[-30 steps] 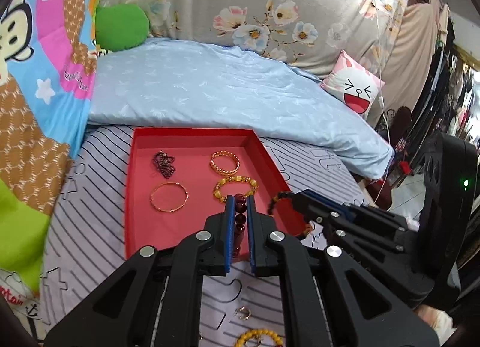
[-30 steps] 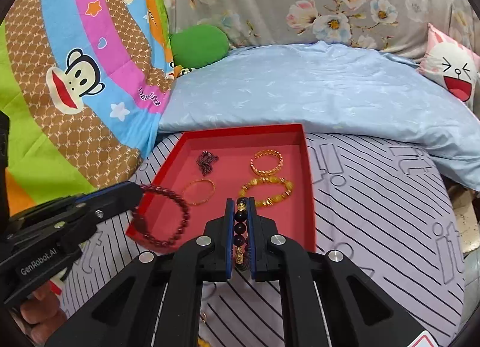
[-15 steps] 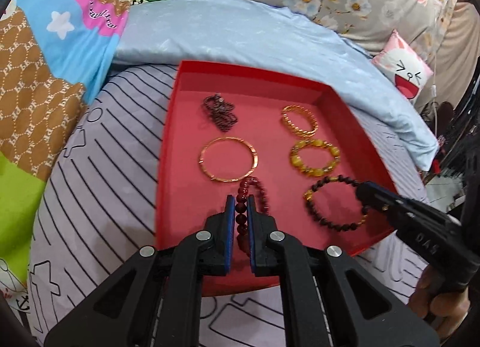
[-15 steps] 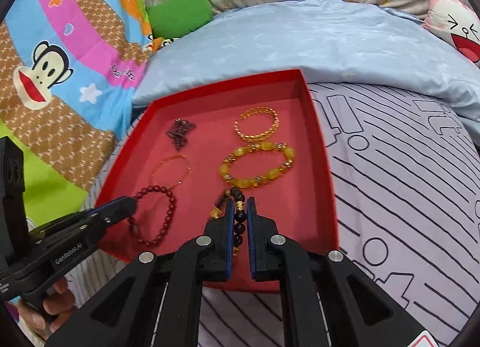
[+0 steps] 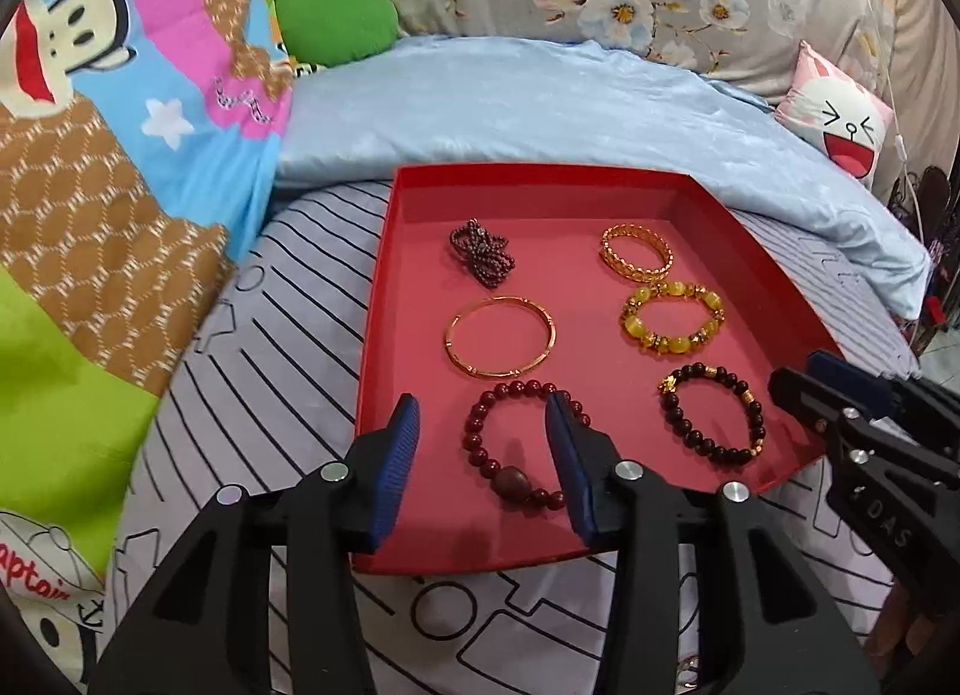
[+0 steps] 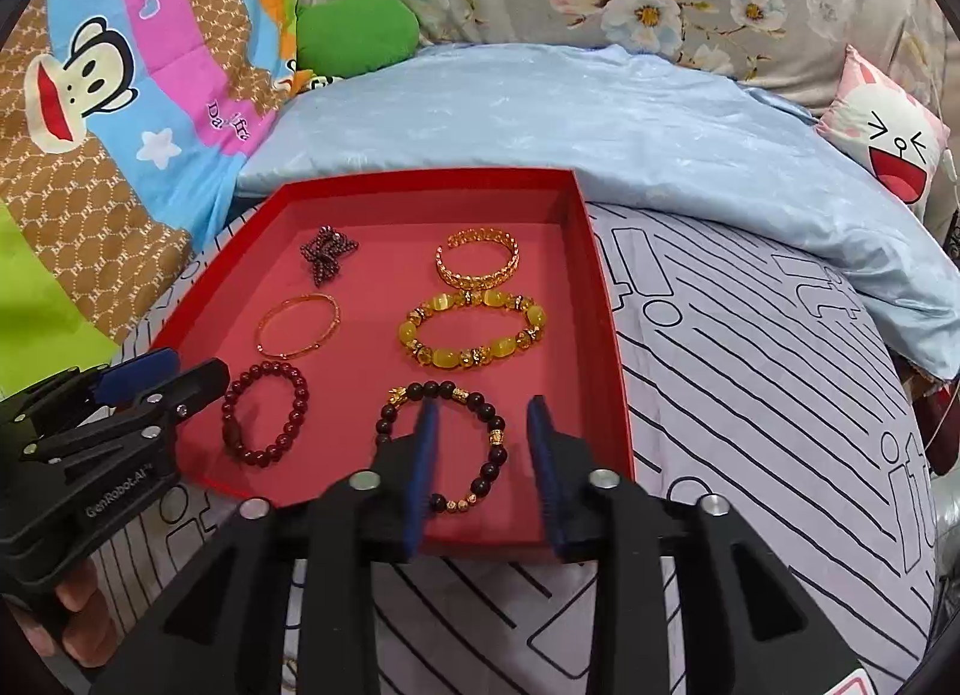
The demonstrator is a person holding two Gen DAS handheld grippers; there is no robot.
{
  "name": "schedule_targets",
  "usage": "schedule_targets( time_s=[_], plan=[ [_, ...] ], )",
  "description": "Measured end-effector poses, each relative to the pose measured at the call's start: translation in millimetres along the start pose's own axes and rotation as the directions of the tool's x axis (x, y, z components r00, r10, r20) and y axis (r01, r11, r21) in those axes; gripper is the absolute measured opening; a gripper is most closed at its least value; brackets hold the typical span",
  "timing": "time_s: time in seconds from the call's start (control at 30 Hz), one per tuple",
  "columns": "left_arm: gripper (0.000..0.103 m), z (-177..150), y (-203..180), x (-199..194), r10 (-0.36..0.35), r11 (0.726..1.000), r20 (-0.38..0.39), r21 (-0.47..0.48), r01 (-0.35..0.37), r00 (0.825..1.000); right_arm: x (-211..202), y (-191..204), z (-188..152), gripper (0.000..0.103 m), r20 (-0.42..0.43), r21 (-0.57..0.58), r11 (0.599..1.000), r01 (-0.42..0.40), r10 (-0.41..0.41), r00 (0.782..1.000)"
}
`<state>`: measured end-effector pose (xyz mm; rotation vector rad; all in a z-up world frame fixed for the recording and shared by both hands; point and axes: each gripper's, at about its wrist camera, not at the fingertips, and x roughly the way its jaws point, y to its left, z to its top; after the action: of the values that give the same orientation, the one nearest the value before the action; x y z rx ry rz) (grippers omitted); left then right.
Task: Organize jewelry
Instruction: 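Withdraw both open grippers toward the gold rings and yellow bead bracelet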
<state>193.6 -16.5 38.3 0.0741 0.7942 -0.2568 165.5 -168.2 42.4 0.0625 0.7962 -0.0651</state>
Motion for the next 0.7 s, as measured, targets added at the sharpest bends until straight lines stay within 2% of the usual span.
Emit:
schedule_targets(
  time_s=[0.23, 0.7],
  plan=[
    [0.042, -11, -9, -15, 0.034, 0.999, 0.02, 0.012, -0.034, 0.999, -20, 4, -9, 0.032, 0.014, 0.009, 1.0, -0.025, 0.025, 1.0],
    [0.042, -33, -11, -51, 0.026, 1.0, 0.031, -0.007, -0.026, 0.999, -52, 11, -38, 0.032, 0.007, 0.021, 0.998, -0.054, 0.054, 0.999]
  ],
)
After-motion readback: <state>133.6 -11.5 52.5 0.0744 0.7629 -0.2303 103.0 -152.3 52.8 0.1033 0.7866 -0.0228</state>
